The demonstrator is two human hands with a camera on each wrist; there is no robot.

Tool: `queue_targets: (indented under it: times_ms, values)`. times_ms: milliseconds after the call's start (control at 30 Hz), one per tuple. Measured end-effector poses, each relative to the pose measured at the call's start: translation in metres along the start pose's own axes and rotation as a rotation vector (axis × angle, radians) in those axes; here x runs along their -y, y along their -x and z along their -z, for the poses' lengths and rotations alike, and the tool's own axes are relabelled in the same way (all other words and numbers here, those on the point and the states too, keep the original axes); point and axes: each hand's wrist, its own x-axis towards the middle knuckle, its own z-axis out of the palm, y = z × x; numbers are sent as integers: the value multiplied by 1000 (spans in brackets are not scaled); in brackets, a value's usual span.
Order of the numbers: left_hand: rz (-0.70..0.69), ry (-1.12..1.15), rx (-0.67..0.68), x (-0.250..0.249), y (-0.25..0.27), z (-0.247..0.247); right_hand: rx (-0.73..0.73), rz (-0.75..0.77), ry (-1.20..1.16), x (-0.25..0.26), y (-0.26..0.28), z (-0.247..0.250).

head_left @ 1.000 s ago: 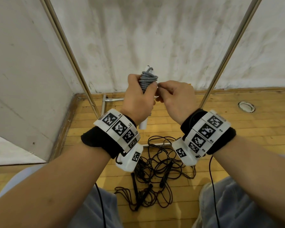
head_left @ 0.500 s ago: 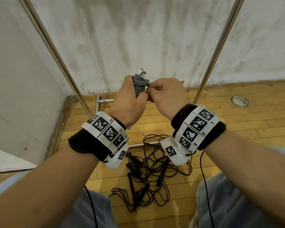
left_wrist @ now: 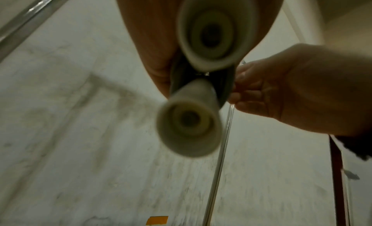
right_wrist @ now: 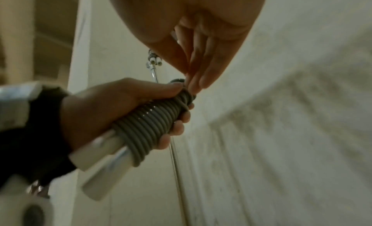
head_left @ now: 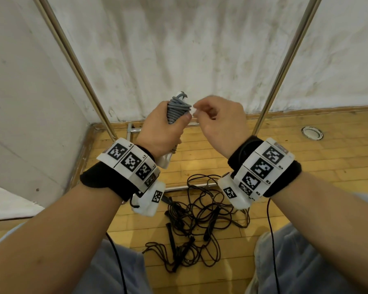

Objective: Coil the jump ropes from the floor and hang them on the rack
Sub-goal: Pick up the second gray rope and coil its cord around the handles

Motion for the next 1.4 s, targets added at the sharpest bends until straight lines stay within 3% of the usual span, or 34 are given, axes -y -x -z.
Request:
queue_targets:
  times_ms: [167, 333, 567, 767, 1067, 1400]
  values:
    - [69, 180, 152, -2, -3, 6, 17, 251, 84, -6, 0, -2]
    - [148, 191, 252, 1, -3, 7, 99, 268, 155, -13, -6, 3]
    - [148, 105, 307, 0, -2, 10, 188, 267, 196, -13, -9, 9]
    - [-63, -137, 133, 1, -1, 7, 142, 233, 185, -13, -11, 12]
    - [-369, -353, 32, 9, 5, 2, 128, 242, 201, -12, -11, 10]
    - [-380, -415, 137, 8, 4, 2, 136, 254, 352, -11, -4, 9]
